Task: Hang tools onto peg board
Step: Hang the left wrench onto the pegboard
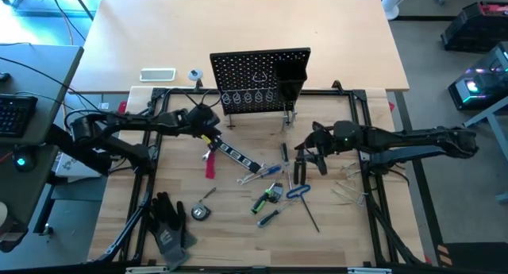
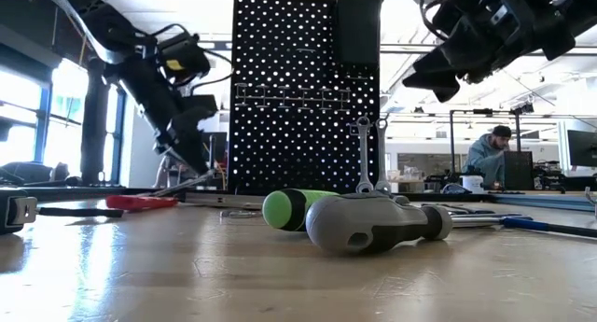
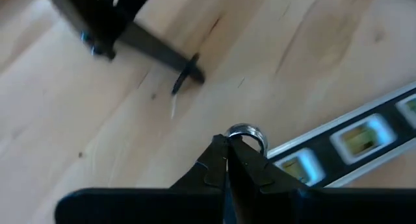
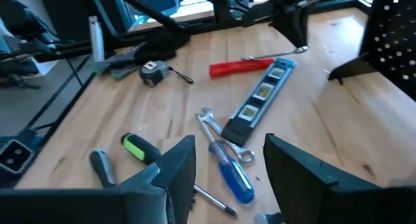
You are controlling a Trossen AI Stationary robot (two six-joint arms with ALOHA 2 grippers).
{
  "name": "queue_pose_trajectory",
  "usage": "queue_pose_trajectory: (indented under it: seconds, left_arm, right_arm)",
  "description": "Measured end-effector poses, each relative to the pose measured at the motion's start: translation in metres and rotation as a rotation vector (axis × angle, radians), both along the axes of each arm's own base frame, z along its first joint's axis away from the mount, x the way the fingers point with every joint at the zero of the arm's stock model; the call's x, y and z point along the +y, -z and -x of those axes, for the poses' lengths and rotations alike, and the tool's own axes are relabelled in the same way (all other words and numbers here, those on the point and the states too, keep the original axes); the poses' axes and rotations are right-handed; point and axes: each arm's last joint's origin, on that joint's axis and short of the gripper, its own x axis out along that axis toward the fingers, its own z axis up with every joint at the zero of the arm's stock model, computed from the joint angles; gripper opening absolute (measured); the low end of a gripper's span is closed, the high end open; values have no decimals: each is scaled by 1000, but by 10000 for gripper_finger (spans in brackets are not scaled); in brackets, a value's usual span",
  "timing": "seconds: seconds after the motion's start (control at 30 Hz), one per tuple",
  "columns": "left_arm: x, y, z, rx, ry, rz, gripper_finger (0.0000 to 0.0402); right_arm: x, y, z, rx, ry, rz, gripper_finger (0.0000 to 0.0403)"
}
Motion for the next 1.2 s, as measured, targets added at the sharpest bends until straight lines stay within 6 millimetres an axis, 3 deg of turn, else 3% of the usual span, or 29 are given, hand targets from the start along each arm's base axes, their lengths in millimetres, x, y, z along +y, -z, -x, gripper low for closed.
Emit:
queue_pose_trajectory:
  seconds: [0.37, 0.83, 1.0, 1.2]
  left_arm:
    - [-9, -34, -19, -106, 61, -74, 2]
    - [-18, -37, -24, -107, 83, -93, 0]
    - [-20, -37, -25, -107, 88, -100, 0]
    - [-23, -38, -26, -111, 98, -105, 0]
  right_arm:
    - [16, 4, -11, -11, 65, -15, 174]
    - [28, 57, -71, -109, 77, -97, 174]
    - [27, 81, -80, -83, 163, -112, 174]
    - [34, 89, -83, -103, 201, -104, 174]
